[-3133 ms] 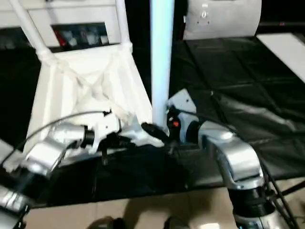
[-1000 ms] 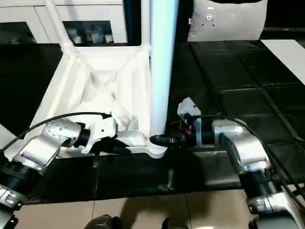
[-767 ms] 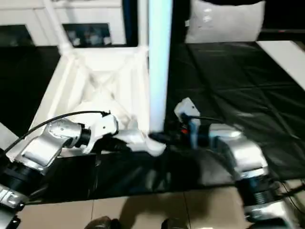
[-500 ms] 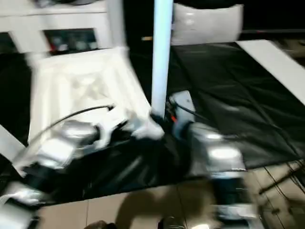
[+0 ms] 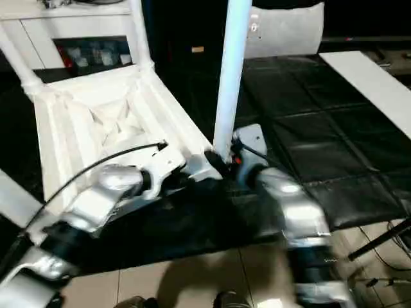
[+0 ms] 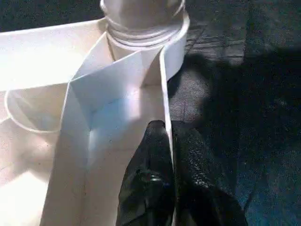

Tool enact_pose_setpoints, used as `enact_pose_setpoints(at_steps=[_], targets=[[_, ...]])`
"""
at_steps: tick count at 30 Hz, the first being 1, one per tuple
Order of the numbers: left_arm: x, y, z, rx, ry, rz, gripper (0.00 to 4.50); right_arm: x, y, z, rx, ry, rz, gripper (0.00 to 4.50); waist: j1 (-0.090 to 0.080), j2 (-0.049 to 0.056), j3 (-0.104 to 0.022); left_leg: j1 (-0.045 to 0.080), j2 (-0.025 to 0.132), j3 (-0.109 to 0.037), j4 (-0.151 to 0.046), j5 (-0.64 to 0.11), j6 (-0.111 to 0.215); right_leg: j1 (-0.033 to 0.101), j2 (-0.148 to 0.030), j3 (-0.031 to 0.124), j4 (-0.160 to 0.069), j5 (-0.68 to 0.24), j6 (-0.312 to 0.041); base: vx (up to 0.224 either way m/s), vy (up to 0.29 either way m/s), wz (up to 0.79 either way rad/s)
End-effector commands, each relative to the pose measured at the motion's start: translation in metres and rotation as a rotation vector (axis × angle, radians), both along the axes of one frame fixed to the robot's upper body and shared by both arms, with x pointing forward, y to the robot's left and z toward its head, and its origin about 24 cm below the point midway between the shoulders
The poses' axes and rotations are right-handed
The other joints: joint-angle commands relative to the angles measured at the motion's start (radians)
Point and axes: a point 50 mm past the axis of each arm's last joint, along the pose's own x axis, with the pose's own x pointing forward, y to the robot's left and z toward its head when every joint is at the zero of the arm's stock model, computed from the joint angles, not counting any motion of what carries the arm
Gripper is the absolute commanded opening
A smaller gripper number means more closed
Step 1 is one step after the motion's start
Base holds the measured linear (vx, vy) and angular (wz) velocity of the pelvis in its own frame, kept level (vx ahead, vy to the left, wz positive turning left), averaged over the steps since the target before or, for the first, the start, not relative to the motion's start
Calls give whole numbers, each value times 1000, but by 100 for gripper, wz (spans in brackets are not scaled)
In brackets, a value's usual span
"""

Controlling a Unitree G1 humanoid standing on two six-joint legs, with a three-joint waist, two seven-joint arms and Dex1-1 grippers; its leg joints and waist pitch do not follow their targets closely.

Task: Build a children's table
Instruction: Rotate leg to tighten

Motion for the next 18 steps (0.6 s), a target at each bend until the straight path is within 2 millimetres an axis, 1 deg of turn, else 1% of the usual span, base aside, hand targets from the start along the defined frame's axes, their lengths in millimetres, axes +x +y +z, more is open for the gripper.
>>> enact_pose_setpoints(at_steps=[1, 2, 3, 4, 5, 6, 7, 8, 9, 10, 11, 12, 13, 14, 15, 16, 17, 18], targets=[[-9, -5, 3, -39, -14, -137, 0, -8, 5, -4, 13, 51, 160, 411, 3, -29, -46, 4, 71, -28, -79, -207, 103, 32, -81, 57, -82, -397, -158, 0, 0, 0], [-9, -5, 3, -39, -14, -137, 0, -8, 5, -4, 13, 51, 160, 413, 6, -25, -48, 4, 71, -26, -75, -194, 107, 32, -82, 57, -80, -389, -166, 0, 0, 0], [-12, 3, 0, -18, -2, -185, 0, -8, -5, 1, -25, 52, 221, 418, 14, -26, -51, 8, 71, -24, -73, -160, 113, 33, -79, 55, -79, -351, -172, 0, 0, 0], [-12, 3, 0, -18, -2, -185, 0, -8, -5, 1, -25, 52, 221, 418, 12, -26, -53, 5, 70, -21, -71, -139, 121, 34, -79, 56, -72, -316, -184, 0, 0, 0], [-15, 10, -2, -7, 10, -228, 0, -8, -14, 4, -69, 45, 283, 431, 16, -27, -54, 5, 72, -20, -71, -110, 138, 33, -77, 54, -67, -260, -198, 53, -27, 3], [-15, 10, -2, -7, 10, -228, 0, -8, -14, 4, -69, 45, 283, 431, 16, -26, -53, 4, 74, -21, -71, -96, 145, 36, -76, 54, -61, -231, -209, 52, -11, 1], [-16, 13, -2, -5, 18, -254, 0, -10, -18, 6, -80, 52, 330, 431, 19, -26, -53, 2, 74, -19, -69, -70, 159, 36, -77, 54, -56, -184, -223, 52, -11, 1], [-20, 21, -2, 3, 39, -314, 0, -14, -25, 10, -102, 70, 444, 431, 19, -26, -53, 0, 72, -21, -66, -69, 175, 40, -76, 49, -52, -157, -240, 0, 0, 0], [-22, 23, -1, 7, 53, -346, 0, -16, -28, 11, -116, 75, 507, 431, 21, -25, -54, 1, 75, -21, -66, -58, 182, 42, -78, 52, -49, -136, -242, 0, 0, 0], [-22, 24, -1, 8, 55, -349, 0, -16, -29, 11, -119, 75, 513, 431, 22, -24, -54, 2, 78, -19, -64, -33, 200, 40, -76, 52, -42, -89, -260, 0, 0, 0], [-24, 28, 2, 20, 75, -400, 0, -17, -32, 12, -158, 76, 592, 431, 26, -21, -55, 4, 79, -18, -62, -16, 209, 38, -76, 51, -38, -64, -273, 0, 0, 0], [-25, 29, 4, 25, 85, -423, 0, -15, -33, 13, -170, 72, 617, 431, 26, -25, -58, 5, 81, -17, -59, 2, 219, 37, -75, 49, -30, -38, -288, 0, 0, 0], [-25, 30, 5, 36, 89, -445, 0, -14, -32, 14, -166, 72, 638, 415, 26, -26, -58, 3, 81, -16, -58, 16, 225, 38, -76, 51, -29, -22, -294, 0, 0, 0], [-25, 30, 5, 36, 89, -445, 0, -14, -32, 14, -166, 72, 638, 415, 30, -25, -56, 3, 83, -15, -56, 23, 229, 34, -75, 51, -28, -11, -304, 0, 0, 0], [-25, 31, 6, 40, 91, -455, 0, -13, -32, 15, -161, 72, 647, 405, 32, -25, -53, 5, 85, -14, -57, 17, 229, 32, -75, 51, -29, -18, -306, 0, 0, 0], [-25, 32, 7, 51, 98, -479, 0, -11, -31, 17, -146, 75, 670, 395, 34, -30, -49, 5, 85, -14, -58, -6, 221, 32, -77, 51, -31, -53, -308, 0, 0, 0], [-24, 34, 8, 64, 92, -499, 0, -10, -29, 18, -130, 89, 708, 385, 37, -28, -48, 5, 85, -14, -60, -39, 206, 31, -78, 51, -36, -99, -307, 0, 0, 0], [-24, 34, 8, 65, 92, -501, 0, -10, -29, 18, -127, 90, 715, 373, 37, -28, -45, 4, 86, -13, -61, -58, 194, 31, -78, 52, -39, -126, -303, 0, 0, 0]])
